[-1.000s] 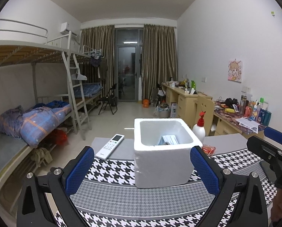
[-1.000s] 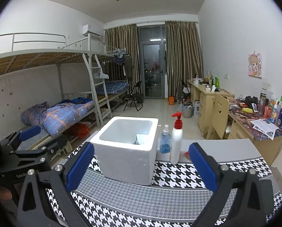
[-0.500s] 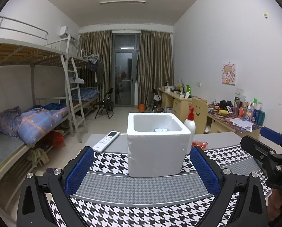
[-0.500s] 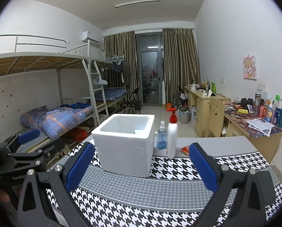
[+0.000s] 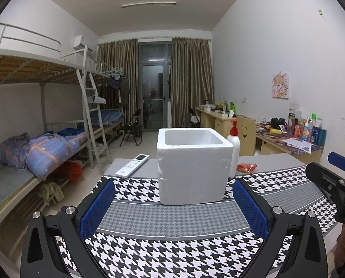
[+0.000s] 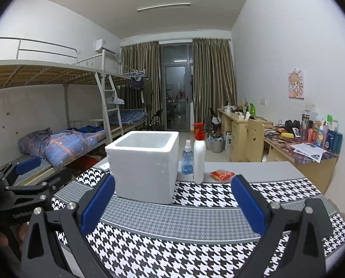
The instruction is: Organize soft objects
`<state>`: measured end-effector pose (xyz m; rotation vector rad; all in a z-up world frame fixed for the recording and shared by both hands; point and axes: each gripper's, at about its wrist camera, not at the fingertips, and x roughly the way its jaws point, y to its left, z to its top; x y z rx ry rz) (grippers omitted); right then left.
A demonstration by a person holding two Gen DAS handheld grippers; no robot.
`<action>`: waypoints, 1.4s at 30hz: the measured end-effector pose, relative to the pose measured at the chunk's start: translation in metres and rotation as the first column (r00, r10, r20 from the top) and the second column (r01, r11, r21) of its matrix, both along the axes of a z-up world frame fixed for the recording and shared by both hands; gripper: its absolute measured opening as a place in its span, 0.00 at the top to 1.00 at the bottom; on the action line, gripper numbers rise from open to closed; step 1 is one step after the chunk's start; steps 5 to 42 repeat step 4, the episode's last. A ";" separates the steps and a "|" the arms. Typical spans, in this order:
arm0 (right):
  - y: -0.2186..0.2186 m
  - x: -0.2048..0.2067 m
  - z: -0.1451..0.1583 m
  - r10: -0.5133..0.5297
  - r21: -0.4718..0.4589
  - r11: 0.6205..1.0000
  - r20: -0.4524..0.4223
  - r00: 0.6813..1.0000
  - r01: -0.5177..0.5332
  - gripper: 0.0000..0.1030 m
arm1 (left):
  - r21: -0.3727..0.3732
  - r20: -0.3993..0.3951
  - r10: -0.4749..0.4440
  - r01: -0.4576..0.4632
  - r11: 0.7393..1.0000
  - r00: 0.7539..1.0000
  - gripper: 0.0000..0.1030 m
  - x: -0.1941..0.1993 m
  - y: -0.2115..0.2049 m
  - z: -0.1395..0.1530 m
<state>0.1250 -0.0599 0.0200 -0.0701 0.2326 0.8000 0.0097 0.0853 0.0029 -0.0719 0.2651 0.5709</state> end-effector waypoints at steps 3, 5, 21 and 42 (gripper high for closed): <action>0.000 -0.001 -0.002 0.002 -0.007 1.000 -0.004 1.000 -0.002 0.01 | 0.001 0.003 0.001 -0.001 1.000 1.000 0.01 -0.001 -0.001 0.000; 0.001 -0.001 -0.002 0.002 -0.009 1.000 -0.004 1.000 -0.002 0.01 | 0.004 0.004 0.002 -0.002 1.000 1.000 0.01 -0.002 -0.001 -0.001; 0.001 -0.001 -0.002 0.002 -0.009 1.000 -0.004 1.000 -0.002 0.01 | 0.004 0.004 0.002 -0.002 1.000 1.000 0.01 -0.002 -0.001 -0.001; 0.001 -0.001 -0.002 0.002 -0.009 1.000 -0.004 1.000 -0.002 0.01 | 0.004 0.004 0.002 -0.002 1.000 1.000 0.01 -0.002 -0.001 -0.001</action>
